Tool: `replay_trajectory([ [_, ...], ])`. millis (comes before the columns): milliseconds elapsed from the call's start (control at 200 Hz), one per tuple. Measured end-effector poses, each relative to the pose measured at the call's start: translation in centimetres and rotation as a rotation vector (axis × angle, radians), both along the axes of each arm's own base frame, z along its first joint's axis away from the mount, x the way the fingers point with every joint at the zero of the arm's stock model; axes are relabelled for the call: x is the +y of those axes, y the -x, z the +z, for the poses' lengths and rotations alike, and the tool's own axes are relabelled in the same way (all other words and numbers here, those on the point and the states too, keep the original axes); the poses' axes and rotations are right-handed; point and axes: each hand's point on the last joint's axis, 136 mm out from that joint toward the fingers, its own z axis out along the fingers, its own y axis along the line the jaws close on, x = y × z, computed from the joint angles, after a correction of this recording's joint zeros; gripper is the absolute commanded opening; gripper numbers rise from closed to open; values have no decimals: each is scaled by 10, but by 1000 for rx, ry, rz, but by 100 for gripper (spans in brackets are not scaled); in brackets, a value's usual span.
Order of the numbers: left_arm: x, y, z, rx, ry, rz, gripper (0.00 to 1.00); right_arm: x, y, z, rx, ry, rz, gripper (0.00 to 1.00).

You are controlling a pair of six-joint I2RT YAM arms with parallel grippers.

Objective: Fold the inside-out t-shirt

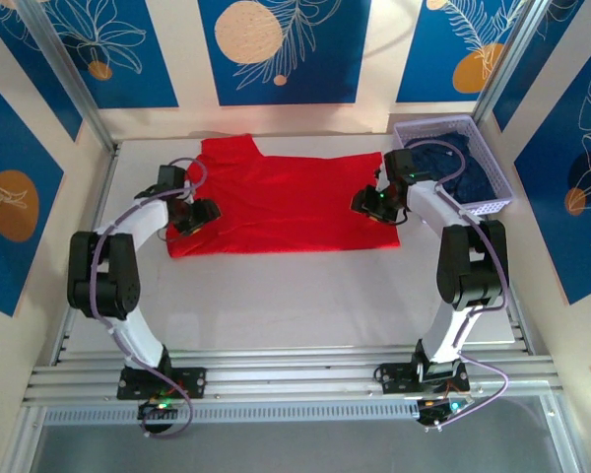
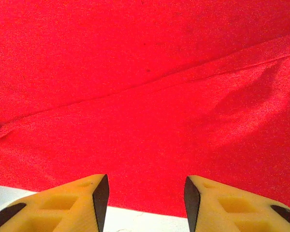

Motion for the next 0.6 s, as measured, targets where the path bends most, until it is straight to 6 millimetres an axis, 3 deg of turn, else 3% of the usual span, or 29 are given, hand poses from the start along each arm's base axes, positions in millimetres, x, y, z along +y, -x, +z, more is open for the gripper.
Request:
replay_trajectory([
  [335, -21, 2, -27, 43, -6, -49, 54, 0, -1, 0, -3, 0, 0, 47],
  [600, -26, 3, -41, 72, -3, -48, 32, -3, 3, -7, 11, 1, -5, 47],
])
